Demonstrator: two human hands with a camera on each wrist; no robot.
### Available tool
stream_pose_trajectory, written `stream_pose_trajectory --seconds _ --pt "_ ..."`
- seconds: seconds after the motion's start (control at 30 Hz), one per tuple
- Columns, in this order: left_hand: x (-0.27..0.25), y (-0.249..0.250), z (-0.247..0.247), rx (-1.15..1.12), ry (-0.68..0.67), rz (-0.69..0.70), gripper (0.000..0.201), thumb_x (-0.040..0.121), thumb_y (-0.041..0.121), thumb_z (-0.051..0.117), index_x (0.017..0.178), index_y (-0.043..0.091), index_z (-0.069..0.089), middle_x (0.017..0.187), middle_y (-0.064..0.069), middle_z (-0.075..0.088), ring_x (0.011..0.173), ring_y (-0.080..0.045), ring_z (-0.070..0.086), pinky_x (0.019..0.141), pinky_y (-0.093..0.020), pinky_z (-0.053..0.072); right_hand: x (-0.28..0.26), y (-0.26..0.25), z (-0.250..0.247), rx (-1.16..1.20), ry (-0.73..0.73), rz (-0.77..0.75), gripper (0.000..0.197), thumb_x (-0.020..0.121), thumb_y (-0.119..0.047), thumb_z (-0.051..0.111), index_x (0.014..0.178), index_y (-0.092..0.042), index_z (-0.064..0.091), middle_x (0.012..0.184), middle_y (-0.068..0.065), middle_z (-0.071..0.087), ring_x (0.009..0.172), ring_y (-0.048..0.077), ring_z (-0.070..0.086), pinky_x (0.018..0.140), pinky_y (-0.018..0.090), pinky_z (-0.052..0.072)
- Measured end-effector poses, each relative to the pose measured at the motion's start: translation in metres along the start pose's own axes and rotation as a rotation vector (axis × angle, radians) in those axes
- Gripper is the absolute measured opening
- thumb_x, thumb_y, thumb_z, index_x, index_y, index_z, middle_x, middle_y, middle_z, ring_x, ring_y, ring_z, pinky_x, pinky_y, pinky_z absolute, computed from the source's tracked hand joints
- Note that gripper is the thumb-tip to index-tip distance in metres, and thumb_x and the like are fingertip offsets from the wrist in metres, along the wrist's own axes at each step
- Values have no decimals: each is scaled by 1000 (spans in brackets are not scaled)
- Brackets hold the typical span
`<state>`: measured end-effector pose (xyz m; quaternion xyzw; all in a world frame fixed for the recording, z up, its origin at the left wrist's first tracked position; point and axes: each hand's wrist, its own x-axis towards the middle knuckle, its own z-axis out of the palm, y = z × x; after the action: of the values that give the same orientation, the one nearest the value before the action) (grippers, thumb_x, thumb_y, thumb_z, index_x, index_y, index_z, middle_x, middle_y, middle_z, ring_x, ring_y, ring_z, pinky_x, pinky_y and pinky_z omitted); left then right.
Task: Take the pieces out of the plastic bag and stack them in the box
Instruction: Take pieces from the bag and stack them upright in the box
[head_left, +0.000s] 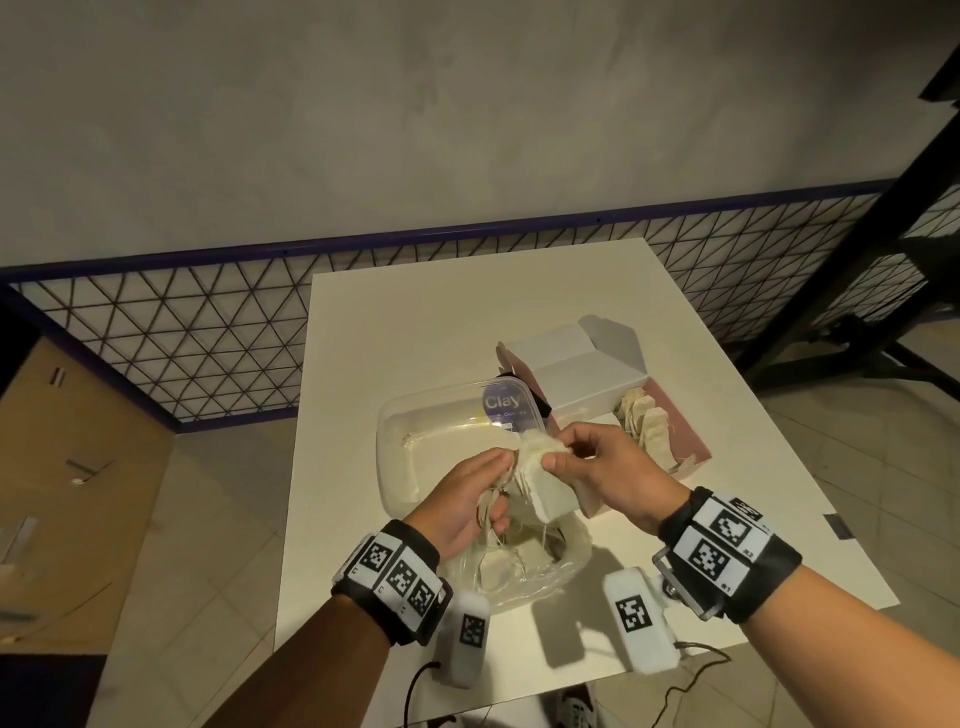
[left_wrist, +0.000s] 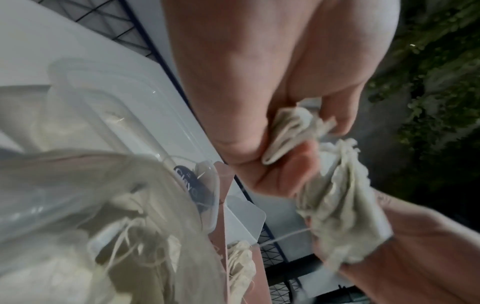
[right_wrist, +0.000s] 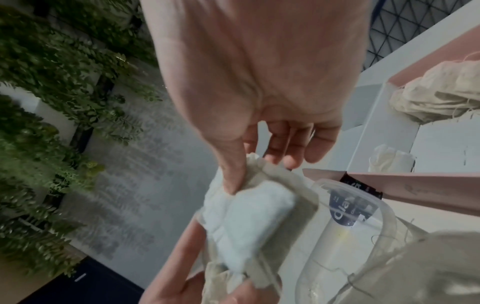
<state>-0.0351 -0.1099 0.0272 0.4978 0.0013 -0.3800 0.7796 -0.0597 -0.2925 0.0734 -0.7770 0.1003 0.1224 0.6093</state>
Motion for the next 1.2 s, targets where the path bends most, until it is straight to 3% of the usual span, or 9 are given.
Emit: stream_pose_trajectory --seconds 0.1,0.2,0.37,0.47,0.7,0.87,0.93,1.03,1.2 --pt "0 -1 -4 -224 51 -21 33 89 35 48 105 7 58 80 -6 58 54 -13 46 47 -24 39 1 2 -9 5 73 -20 7 81 -12 70 81 -8 65 84 18 66 75 25 58 71 39 47" --pt "-1 1 -4 -356 116 -15 28 77 19 50 102 6 56 86 -10 53 66 -19 48 57 -31 39 1 1 -14 36 125 -60 7 81 -9 69 78 -9 63 78 11 64 74 22 58 69 30 48" --pt "1 -2 -4 -224 193 -13 33 88 -16 30 102 3 54 92 -16 53 85 -29 56 74 -38 52 2 8 -12 -20 175 -64 14 81 -13 72 82 -2 63 76 26 63 64 34 57 65 50 48" --pt "1 -4 -6 -107 172 13 29 88 -18 41 98 5 54 89 -14 58 88 -29 60 83 -41 52 2 14 -11 -52 166 -61 10 80 -11 72 84 -5 66 76 15 67 68 26 60 67 39 48" --pt "8 0 -5 86 236 -38 26 85 -15 44 91 8 55 82 -11 49 67 -19 55 63 -35 58 18 32 -49 -262 113 -30 10 80 -16 73 84 -7 70 79 7 68 72 14 56 72 29 46" --pt "26 -2 17 695 251 -52 20 89 30 61 79 18 49 73 0 50 58 -13 48 47 -20 40 55 40 -97 -436 194 5 15 74 -16 78 82 -9 67 87 0 58 78 17 52 70 22 37" --pt "39 -9 30 1037 181 29 21 87 37 62 81 22 49 82 4 56 61 -10 50 54 -20 38 70 42 -107 -468 185 38 15 73 -15 78 81 -13 65 79 -7 53 72 14 47 63 18 34" --pt "56 -20 52 1374 32 51 15 88 36 60 98 25 57 100 2 64 81 -17 58 68 -25 44 93 55 -115 -572 88 55 16 73 -16 79 85 -10 71 86 -4 59 83 14 50 75 20 37" --pt "85 -41 70 1684 -157 -87 47 93 41 48 138 31 41 132 -4 58 118 -28 54 96 -37 44 124 86 -105 -679 -6 166 15 74 -24 79 85 -18 72 95 -2 62 92 16 59 87 24 45"
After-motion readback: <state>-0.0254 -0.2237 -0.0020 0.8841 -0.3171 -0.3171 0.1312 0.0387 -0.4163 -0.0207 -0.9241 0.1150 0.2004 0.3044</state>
